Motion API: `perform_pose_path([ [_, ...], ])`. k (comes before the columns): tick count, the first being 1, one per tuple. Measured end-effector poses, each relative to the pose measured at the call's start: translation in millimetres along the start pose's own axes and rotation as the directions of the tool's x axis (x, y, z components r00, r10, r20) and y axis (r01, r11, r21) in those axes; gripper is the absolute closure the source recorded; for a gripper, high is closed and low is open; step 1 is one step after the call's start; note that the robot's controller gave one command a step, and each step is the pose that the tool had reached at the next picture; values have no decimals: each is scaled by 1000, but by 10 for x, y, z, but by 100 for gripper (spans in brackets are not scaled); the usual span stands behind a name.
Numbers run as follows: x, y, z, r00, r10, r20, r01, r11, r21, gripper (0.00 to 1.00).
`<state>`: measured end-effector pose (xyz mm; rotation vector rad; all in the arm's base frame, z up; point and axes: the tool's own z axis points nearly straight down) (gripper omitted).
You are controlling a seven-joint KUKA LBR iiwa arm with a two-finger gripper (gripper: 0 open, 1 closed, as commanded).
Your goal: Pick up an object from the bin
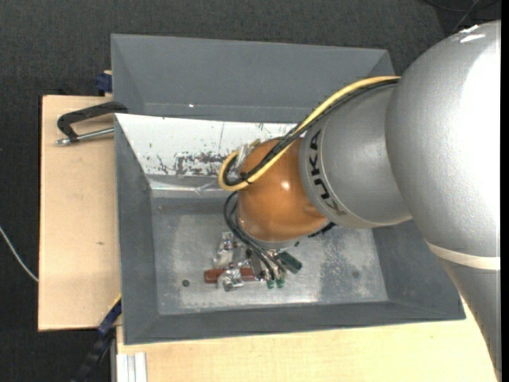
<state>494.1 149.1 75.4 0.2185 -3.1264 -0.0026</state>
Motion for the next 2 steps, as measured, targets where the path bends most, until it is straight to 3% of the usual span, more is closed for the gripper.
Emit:
perform_pose_path([
  [1,-1,0,0,1000,1,0,-1,1000,0,100],
  [2,-36,-294,-2024,1000,-21,20,21,1000,1,100],
])
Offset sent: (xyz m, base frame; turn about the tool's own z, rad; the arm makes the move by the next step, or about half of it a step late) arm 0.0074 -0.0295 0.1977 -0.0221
